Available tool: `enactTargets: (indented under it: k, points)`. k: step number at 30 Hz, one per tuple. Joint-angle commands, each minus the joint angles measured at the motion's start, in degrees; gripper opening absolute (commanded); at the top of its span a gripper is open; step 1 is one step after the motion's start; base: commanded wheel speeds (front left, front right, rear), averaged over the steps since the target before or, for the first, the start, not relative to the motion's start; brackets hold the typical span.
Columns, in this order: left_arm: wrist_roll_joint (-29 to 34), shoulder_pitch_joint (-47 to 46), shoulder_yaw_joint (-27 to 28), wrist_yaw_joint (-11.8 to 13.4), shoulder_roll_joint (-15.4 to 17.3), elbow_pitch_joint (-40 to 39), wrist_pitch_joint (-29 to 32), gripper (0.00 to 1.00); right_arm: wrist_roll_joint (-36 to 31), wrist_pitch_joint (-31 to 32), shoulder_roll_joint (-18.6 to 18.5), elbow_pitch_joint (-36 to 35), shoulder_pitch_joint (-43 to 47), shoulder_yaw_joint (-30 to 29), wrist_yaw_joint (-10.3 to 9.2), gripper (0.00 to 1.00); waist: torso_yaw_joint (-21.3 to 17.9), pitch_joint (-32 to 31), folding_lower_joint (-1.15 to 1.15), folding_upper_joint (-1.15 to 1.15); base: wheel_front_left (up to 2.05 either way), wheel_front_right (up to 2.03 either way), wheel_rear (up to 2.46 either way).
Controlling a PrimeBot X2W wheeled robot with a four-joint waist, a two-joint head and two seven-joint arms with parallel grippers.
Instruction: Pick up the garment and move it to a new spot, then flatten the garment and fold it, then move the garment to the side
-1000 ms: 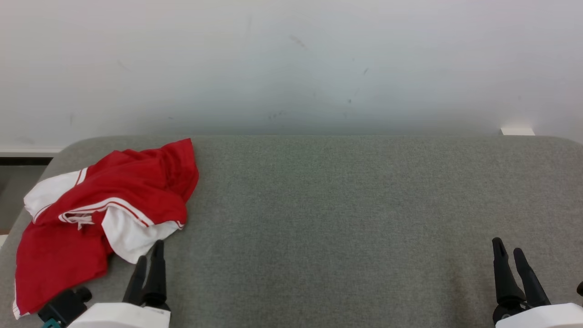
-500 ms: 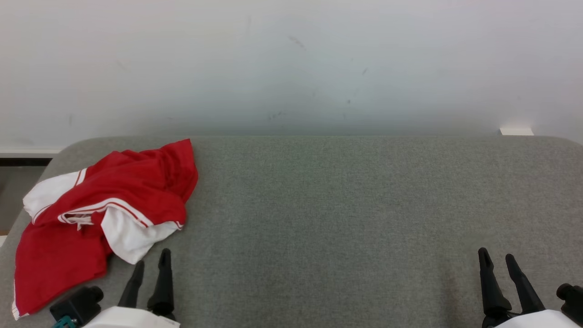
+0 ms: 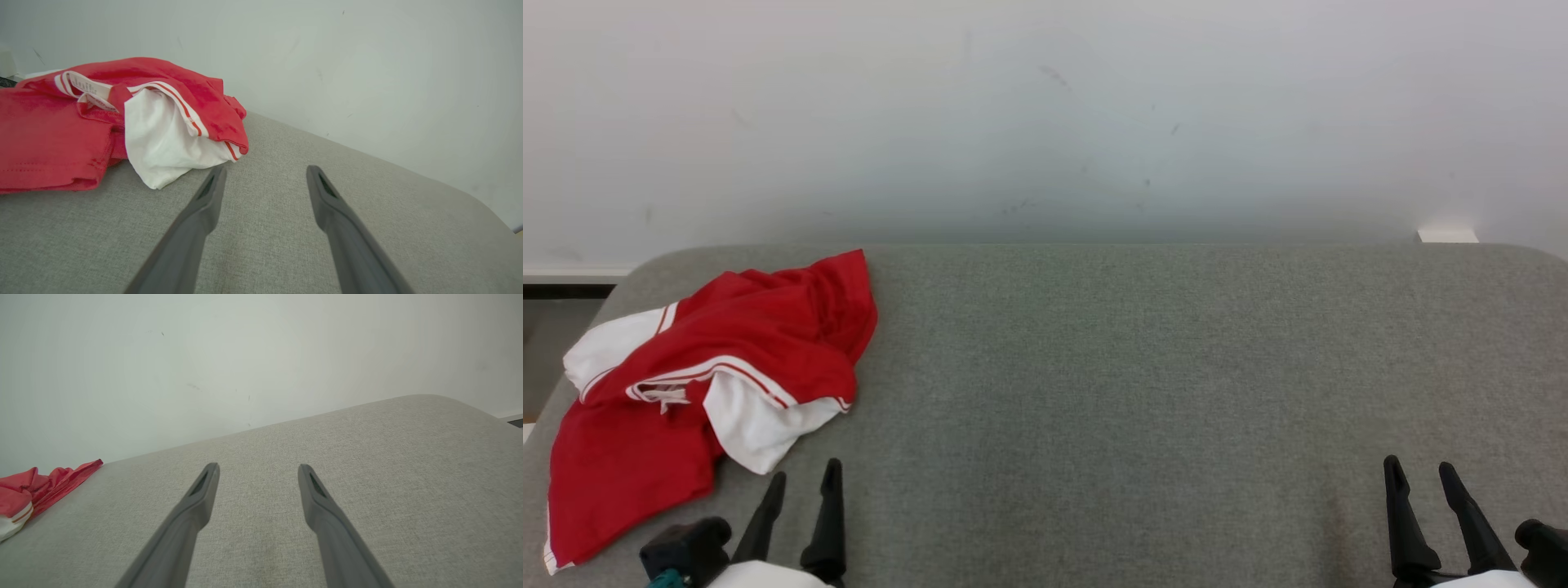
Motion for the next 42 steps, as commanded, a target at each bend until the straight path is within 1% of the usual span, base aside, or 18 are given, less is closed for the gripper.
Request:
enactTargets:
  k: [1,11,22,42]
  points:
    - [1.93,-0.17,-0.09,0.1,0.69,-0.34,-0.55,1.0,-1.32,-0.52,-0.2,-0.44,0.11,-0.42,-0.07,1.0,-0.02,-0.01,0.0,0.0,0.0,0.0,0.0]
    - [6.05,0.47,-0.98,-1.42,1.0,0.56,-2.06,1.0,-6.45,-1.91,-0.16,-0.47,0.76,-1.98,-0.08,1.0,-0.22,-0.14,0.0,0.0,0.0,0.0,0.0]
    - [11.47,1.06,-0.87,-1.99,0.49,1.85,-3.36,1.0,-9.97,-3.32,0.37,0.04,1.1,-2.78,-0.09,1.0,-0.26,-0.12,0.0,0.0,0.0,0.0,0.0]
    - [20.81,1.55,-0.26,-2.98,-0.35,3.43,-5.67,1.0,-17.07,-5.65,0.14,1.58,2.06,-2.83,-0.11,1.0,-0.45,-0.38,0.0,0.0,0.0,0.0,0.0]
